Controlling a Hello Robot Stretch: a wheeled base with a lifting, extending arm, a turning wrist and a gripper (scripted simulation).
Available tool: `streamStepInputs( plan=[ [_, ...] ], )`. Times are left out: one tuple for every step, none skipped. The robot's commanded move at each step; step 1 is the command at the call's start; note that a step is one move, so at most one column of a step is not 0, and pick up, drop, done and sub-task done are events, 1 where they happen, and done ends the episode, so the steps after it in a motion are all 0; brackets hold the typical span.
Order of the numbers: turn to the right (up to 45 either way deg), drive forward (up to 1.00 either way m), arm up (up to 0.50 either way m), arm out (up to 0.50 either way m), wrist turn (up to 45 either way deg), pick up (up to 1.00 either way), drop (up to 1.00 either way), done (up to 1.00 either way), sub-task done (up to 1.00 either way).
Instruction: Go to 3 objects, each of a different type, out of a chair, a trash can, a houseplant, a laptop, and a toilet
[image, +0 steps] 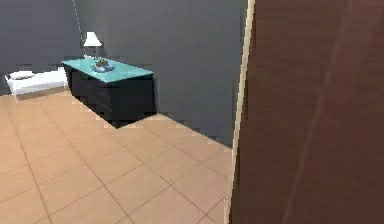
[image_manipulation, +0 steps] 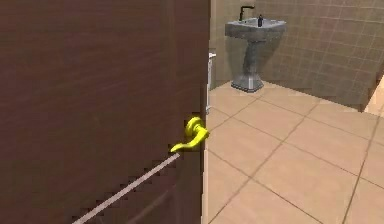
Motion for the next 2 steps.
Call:
streamStepInputs(
  plan=[
    [-30.0,0.0,0.0,0.0,0.0,0.0,0.0,0.0,0.0],
    [0.0,0.6,0.0,0.0,0.0,0.0,0.0,0.0,0.0]
  ],
)
